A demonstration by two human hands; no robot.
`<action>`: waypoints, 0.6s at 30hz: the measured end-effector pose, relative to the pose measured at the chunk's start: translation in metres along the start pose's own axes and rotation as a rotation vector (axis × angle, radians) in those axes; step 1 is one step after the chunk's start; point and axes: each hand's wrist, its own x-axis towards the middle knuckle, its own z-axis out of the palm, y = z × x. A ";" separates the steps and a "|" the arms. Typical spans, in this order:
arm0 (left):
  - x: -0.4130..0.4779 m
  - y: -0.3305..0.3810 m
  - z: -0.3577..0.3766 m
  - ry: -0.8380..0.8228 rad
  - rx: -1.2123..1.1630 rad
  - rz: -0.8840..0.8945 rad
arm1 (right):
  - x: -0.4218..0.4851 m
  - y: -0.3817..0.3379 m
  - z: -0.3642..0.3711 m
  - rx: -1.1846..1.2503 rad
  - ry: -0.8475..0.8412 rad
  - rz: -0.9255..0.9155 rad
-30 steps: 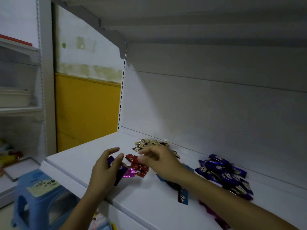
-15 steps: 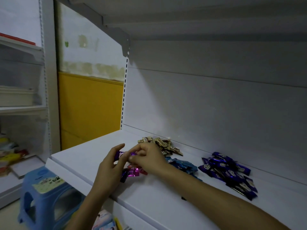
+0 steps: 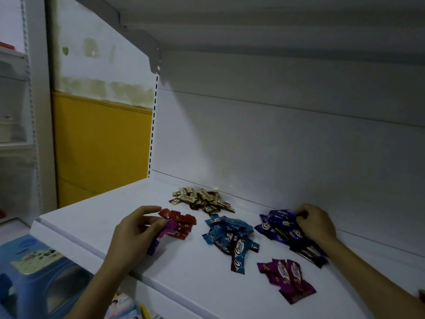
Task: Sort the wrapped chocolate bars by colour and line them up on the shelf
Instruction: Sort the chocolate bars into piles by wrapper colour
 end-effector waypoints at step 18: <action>-0.004 0.007 -0.002 -0.068 0.037 0.023 | -0.094 -0.169 0.010 0.415 -0.525 -0.425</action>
